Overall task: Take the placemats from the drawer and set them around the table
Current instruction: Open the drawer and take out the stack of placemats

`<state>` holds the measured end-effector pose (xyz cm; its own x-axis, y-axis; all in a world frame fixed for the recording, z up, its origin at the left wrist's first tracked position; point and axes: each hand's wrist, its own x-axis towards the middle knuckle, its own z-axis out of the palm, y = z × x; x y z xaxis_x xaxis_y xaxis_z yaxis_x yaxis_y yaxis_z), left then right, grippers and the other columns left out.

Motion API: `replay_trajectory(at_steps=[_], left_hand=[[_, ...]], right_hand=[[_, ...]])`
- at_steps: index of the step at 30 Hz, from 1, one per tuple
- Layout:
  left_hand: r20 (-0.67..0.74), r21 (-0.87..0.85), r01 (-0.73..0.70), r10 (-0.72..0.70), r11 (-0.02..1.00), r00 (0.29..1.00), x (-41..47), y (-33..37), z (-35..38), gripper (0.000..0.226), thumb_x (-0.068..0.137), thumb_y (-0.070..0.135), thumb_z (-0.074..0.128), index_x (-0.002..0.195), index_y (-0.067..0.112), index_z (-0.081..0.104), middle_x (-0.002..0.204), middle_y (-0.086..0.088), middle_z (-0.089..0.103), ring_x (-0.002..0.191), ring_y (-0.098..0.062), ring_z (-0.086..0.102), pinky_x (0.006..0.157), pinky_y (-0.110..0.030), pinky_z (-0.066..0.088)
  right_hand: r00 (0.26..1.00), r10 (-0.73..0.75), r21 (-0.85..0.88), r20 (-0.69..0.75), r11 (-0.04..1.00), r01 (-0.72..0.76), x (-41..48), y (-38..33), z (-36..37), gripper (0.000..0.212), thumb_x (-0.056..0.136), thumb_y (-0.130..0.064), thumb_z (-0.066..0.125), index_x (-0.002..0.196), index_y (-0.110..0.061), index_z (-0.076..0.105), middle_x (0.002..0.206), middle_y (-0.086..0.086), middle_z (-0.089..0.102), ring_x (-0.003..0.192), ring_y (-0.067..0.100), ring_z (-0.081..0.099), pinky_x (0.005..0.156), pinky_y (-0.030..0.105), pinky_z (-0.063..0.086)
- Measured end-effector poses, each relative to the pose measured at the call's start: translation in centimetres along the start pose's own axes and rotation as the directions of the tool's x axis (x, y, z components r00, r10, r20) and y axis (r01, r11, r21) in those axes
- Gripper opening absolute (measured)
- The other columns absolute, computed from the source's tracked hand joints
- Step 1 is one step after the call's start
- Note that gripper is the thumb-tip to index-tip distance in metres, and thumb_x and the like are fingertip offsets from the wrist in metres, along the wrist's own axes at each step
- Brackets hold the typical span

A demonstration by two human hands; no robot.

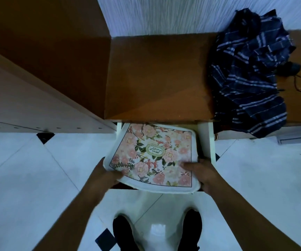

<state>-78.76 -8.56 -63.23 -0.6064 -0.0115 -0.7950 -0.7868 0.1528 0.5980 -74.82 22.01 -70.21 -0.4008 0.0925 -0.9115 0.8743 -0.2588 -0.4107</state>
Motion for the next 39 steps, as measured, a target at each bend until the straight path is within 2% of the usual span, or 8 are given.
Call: replay_trajectory(at_steps=[3,7,11,14,19,26,34,39], left_hand=[[0.162,0.009,0.254,-0.252,0.967,0.954,2.7,2.2,-1.9,0.047,0.070,0.011,0.074,0.115,0.005,0.061,0.106,-0.019,0.072,0.095,-0.033,0.067,0.087,-0.050,0.055],[0.192,0.257,0.318,-0.371,0.913,0.909,5.4,4.9,-0.6,0.035,0.085,0.033,0.068,0.112,0.010,0.065,0.101,-0.015,0.075,0.089,-0.033,0.072,0.075,-0.044,0.059],[-0.032,0.554,0.102,-0.101,0.826,0.994,5.9,3.6,3.0,0.030,0.081,0.028,0.076,0.101,0.010,0.063,0.090,-0.008,0.070,0.079,-0.025,0.068,0.066,-0.032,0.055],[-0.046,0.547,0.000,0.030,0.837,0.998,4.8,1.7,3.4,0.034,0.082,0.031,0.074,0.105,0.017,0.055,0.096,-0.003,0.065,0.083,-0.019,0.064,0.066,-0.030,0.054],[-0.080,0.533,-0.151,0.227,0.832,0.971,2.4,-0.8,2.7,0.033,0.084,0.032,0.073,0.104,0.019,0.051,0.091,0.005,0.061,0.076,-0.007,0.059,0.053,-0.015,0.041],[-0.108,0.485,-0.215,0.302,0.848,0.947,-2.3,-1.7,1.8,0.026,0.081,0.029,0.076,0.096,0.019,0.056,0.082,0.002,0.066,0.070,-0.010,0.064,0.054,-0.021,0.046],[-0.166,0.489,-0.165,0.277,0.857,0.946,-14.2,2.2,-0.6,0.034,0.072,0.036,0.084,0.090,0.025,0.058,0.077,0.006,0.064,0.070,-0.008,0.060,0.057,-0.023,0.042],[-0.177,0.472,-0.203,0.317,0.858,0.932,-24.5,7.5,-3.6,0.033,0.075,0.029,0.083,0.092,0.014,0.058,0.078,-0.003,0.062,0.070,-0.018,0.059,0.059,-0.030,0.043]], right_hand=[[0.994,-0.074,0.005,0.080,0.997,0.074,-0.9,0.5,-1.0,0.031,0.081,-0.005,0.076,0.110,-0.011,0.068,0.097,0.010,0.078,0.088,0.032,0.075,0.077,0.048,0.060],[0.979,-0.156,-0.085,0.134,0.982,0.169,-1.8,0.1,-2.3,0.034,0.084,-0.002,0.071,0.115,-0.013,0.067,0.102,0.008,0.077,0.092,0.030,0.074,0.075,0.043,0.062],[0.980,-0.200,-0.163,0.006,0.967,0.198,-2.5,0.1,-2.1,0.029,0.084,-0.005,0.071,0.110,-0.017,0.068,0.095,0.003,0.078,0.085,0.024,0.075,0.075,0.043,0.061],[0.962,-0.232,-0.175,-0.147,0.963,0.205,-3.0,-0.2,-1.8,0.018,0.084,-0.011,0.073,0.101,-0.016,0.070,0.085,0.000,0.078,0.073,0.017,0.075,0.058,0.026,0.057],[0.918,-0.326,-0.344,-0.227,0.908,0.238,-3.7,-1.0,-1.0,0.015,0.082,-0.024,0.073,0.092,-0.013,0.069,0.085,0.004,0.074,0.076,0.020,0.071,0.067,0.032,0.058],[0.883,-0.411,-0.449,-0.226,0.848,0.280,-8.9,-1.6,-0.5,0.014,0.082,-0.026,0.073,0.084,-0.013,0.068,0.074,0.003,0.071,0.052,0.005,0.065,0.039,0.013,0.043],[0.886,-0.400,-0.480,-0.235,0.840,0.252,-23.1,-2.2,-0.1,0.020,0.080,-0.039,0.069,0.091,-0.022,0.064,0.081,-0.005,0.068,0.068,0.004,0.064,0.047,0.012,0.042],[0.863,-0.480,-0.464,-0.160,0.808,0.364,-33.5,-4.4,1.4,0.021,0.079,-0.036,0.072,0.094,-0.024,0.067,0.080,-0.007,0.070,0.064,0.001,0.067,0.051,0.013,0.049]])
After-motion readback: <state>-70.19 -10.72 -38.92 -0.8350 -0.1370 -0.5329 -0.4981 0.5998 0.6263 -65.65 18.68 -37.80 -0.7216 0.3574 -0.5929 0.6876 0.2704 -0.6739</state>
